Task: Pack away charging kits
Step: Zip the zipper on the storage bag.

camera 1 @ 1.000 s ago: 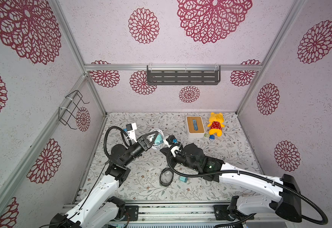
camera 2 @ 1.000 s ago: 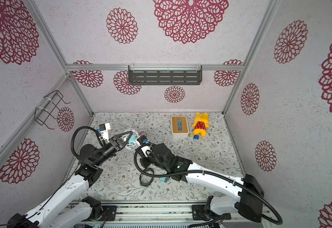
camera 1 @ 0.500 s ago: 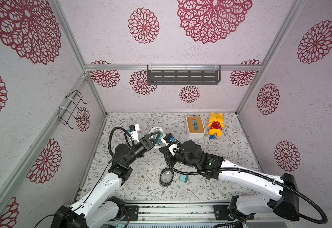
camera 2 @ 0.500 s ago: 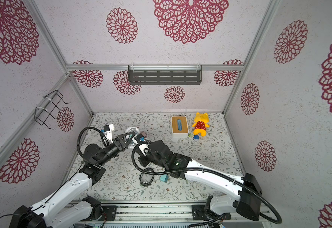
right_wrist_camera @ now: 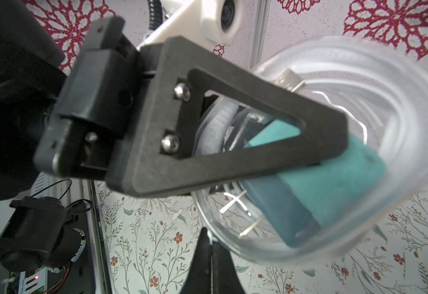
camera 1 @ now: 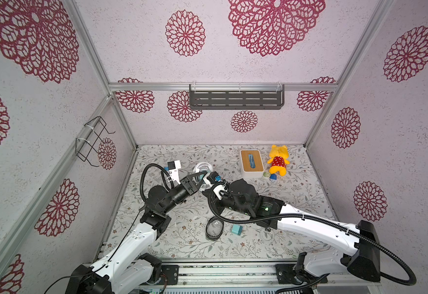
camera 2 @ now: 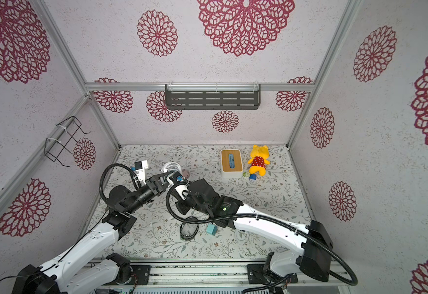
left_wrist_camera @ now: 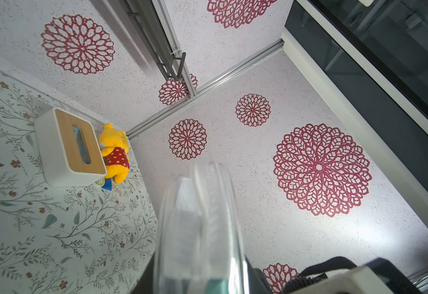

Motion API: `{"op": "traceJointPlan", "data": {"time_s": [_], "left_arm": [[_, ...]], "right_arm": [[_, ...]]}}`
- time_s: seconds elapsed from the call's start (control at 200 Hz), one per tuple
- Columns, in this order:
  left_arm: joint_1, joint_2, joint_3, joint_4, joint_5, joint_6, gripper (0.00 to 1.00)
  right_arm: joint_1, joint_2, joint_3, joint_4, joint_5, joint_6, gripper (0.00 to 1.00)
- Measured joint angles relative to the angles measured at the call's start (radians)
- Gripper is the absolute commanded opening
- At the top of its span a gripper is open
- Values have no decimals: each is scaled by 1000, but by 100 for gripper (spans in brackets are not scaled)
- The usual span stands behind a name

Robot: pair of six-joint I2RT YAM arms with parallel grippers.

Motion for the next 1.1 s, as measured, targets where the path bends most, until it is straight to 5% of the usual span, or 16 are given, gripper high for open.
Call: {"op": "traceJointPlan", "data": {"time_s": [0.765, 1.101], "left_arm": [[31, -117, 5, -193, 7, 39, 0], [34, -174, 20, -306, 24, 86, 0]], "right_arm": [[-8, -39, -61, 25, 76, 40, 0], [-84, -16, -5, -11, 15, 70, 0]]}}
